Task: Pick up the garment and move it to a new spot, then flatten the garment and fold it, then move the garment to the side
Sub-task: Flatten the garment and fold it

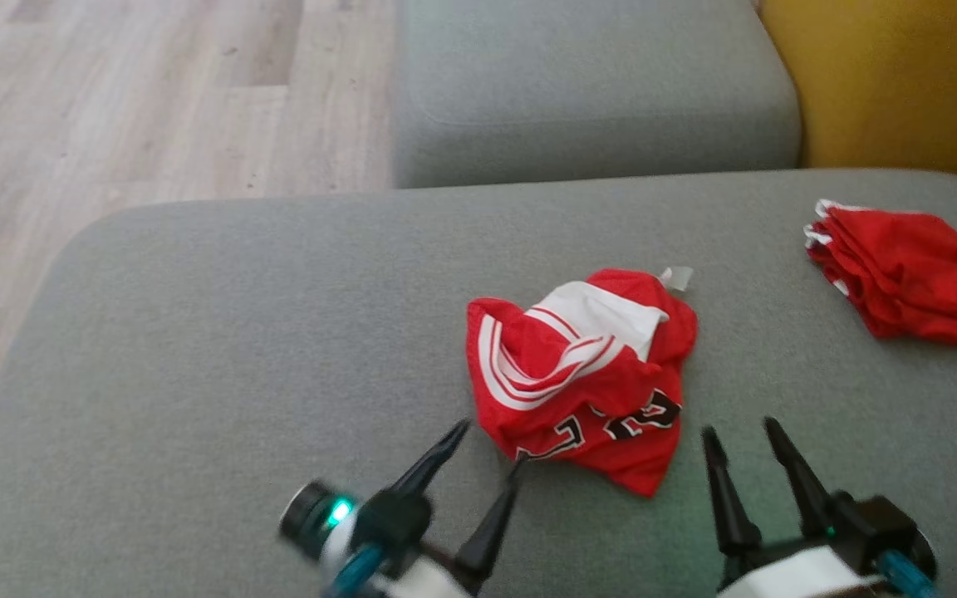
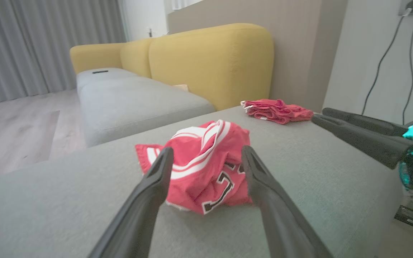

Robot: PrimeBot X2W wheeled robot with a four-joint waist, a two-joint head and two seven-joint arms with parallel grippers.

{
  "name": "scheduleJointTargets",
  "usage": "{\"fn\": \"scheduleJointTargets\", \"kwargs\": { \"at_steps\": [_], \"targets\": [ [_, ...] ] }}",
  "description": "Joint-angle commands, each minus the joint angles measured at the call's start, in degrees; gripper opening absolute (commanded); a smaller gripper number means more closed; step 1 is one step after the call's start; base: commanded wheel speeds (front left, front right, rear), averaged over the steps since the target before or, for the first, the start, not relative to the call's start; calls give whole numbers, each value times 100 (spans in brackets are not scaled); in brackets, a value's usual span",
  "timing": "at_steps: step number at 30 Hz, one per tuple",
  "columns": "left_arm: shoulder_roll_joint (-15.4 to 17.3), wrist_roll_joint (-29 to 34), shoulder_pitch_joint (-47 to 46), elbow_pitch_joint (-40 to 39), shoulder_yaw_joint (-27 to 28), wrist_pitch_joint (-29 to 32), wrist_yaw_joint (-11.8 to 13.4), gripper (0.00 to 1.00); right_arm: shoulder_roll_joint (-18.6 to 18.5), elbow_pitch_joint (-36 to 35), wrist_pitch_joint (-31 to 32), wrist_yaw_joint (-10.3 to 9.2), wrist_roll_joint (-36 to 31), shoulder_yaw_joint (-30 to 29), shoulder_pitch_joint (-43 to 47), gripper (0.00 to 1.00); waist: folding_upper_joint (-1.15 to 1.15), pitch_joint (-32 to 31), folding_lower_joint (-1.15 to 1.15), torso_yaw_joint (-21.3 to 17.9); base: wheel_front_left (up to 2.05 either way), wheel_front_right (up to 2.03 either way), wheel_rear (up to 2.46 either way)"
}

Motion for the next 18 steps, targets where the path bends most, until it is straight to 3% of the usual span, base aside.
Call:
{"fn": "scheduleJointTargets", "kwargs": {
  "at_steps": [1,9,18],
  "targets": [
    [-43,-108,-608,-42,-29,-70,-26,100,-30,-170,-21,37,99,228,-430,100,0,104,0,-137,0,0,0],
    [-43,-379,-2072,997,-929,-70,28,100,-30,-201,-21,37,80,661,-577,100,0,392,0,-629,0,0,0],
    [-43,-1037,-3558,2385,-1610,352,489,100,-30,-333,-21,37,176,733,-836,100,0,881,0,-1390,0,0,0]
  ]
}}
